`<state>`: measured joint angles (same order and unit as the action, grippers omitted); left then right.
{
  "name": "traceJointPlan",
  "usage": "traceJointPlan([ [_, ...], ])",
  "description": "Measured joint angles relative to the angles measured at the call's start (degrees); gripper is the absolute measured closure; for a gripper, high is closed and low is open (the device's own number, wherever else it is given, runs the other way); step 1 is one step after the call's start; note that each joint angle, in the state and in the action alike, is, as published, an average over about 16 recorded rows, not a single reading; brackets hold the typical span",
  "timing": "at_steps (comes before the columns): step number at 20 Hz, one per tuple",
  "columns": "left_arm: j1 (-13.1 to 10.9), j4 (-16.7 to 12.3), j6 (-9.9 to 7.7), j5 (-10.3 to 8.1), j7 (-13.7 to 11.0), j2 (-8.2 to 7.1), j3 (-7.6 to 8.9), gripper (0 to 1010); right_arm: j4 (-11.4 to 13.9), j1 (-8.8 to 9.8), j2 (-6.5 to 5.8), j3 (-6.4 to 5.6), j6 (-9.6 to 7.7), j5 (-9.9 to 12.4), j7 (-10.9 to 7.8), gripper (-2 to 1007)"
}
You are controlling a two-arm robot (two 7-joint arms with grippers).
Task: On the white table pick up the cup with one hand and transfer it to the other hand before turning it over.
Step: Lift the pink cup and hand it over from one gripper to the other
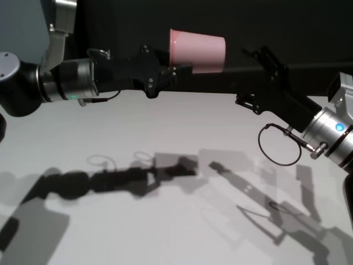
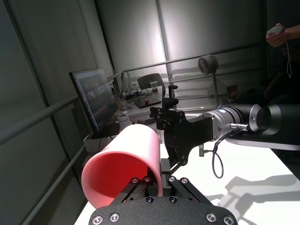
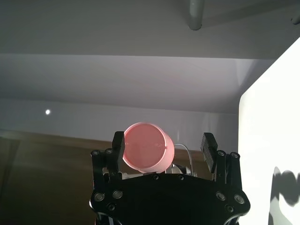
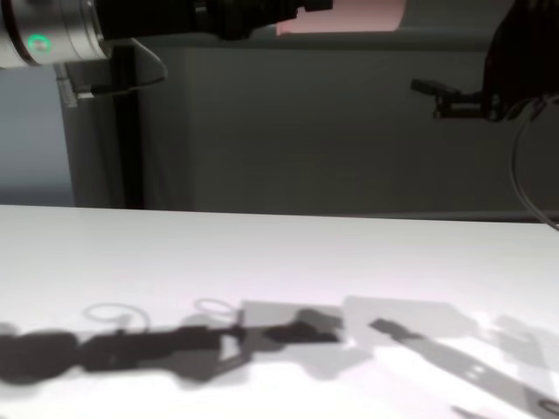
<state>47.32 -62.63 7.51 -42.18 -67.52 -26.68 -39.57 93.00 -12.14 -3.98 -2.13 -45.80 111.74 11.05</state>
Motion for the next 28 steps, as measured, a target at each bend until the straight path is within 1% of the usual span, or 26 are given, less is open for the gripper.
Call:
traceJointPlan([
  [7, 0.0, 0.0, 0.0, 0.0, 0.0, 0.0, 0.0, 958, -0.5, -0.92, -0.29, 1.85, 0.04, 0.1, -0.44, 5],
  [12, 0.0, 0.0, 0.0, 0.0, 0.0, 0.0, 0.0, 958, -0.7, -1.44, -0.6, 2.74, 0.27, 0.2, -0.83, 5],
  [17, 0.0, 0.0, 0.0, 0.0, 0.0, 0.0, 0.0, 958, -0.8, -1.91, -1.08, 3.22, 0.69, 0.5, -1.15, 5],
  [24, 0.0, 0.0, 0.0, 0.0, 0.0, 0.0, 0.0, 958, -0.6, -2.4, -1.95, 3.46, 1.42, 1.2, -1.42, 5],
  [28, 0.0, 0.0, 0.0, 0.0, 0.0, 0.0, 0.0, 958, -0.5, -2.65, -2.43, 3.78, 1.73, 1.7, -1.52, 5],
])
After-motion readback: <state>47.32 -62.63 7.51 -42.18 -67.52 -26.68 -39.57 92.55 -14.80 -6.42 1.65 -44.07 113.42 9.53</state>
